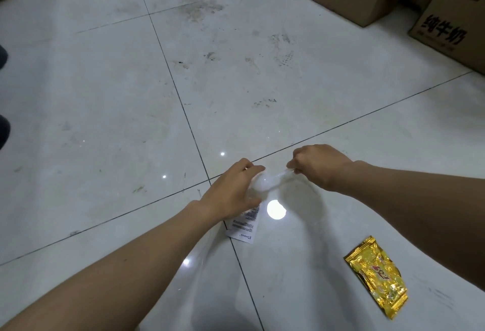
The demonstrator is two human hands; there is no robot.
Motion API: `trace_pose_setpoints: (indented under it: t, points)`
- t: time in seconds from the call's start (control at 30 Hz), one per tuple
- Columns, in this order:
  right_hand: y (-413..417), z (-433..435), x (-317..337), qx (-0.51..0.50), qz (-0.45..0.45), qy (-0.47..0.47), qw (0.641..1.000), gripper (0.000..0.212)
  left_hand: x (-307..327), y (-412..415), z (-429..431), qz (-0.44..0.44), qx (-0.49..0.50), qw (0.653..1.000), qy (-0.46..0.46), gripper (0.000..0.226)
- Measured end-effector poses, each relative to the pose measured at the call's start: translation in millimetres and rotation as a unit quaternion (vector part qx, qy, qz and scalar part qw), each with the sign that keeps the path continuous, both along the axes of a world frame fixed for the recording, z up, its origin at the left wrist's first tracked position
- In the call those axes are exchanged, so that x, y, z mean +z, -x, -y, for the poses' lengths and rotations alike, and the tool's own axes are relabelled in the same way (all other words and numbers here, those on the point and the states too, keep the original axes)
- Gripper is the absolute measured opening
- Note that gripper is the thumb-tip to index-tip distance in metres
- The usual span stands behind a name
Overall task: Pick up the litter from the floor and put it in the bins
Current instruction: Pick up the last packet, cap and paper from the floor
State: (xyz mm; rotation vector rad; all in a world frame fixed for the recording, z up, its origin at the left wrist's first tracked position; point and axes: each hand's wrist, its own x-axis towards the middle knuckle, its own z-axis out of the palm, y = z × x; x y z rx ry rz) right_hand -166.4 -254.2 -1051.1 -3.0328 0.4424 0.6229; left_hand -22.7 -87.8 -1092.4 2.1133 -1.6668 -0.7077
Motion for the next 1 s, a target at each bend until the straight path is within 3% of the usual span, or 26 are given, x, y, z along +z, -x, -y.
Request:
trace_pose_setpoints:
  t: [0.27,0.37,0.47,0.67,0.77,0.87,1.0]
  points:
    - [13.9,8.4,1.4,-0.058,-0.008,0.004,0.998,0.021,-18.1,-4.3,-17.7,0.001,0.007,0.995,-0.104,0.101]
    - [15.0,8.8,0.1,-0.074,-0.003,-0.006,0.997,0.031,-22.0,-2.3,-16.3,0.009,-0.009,0.993,-0.121,0.090]
    - [13.4,10.0,-2.0,-0.092,0.019,-0.009,0.996,0.018,-24.0,-1.1,-13.1,0.018,-0.009,0.990,-0.136,0.078]
    - [10.4,10.4,-3.1,-0.112,0.031,-0.032,0.993,0.017,-24.5,-1.9,-13.5,-0.024,0.017,0.989,-0.147,0.053]
    - [7.9,10.7,-0.2,-0.123,0.036,-0.030,0.991,0.017,-19.9,-5.5,-16.6,-0.071,0.056,0.989,-0.119,0.037]
    - [-0.3,10.2,6.7,-0.145,0.046,-0.035,0.988,0.021,-10.0,-17.4,-16.7,-0.108,0.116,0.985,-0.073,0.040]
    - [-24.1,8.3,16.4,-0.165,0.086,-0.054,0.981,0.042,10.7,-46.2,-15.0,-0.134,0.194,0.972,0.010,0.045]
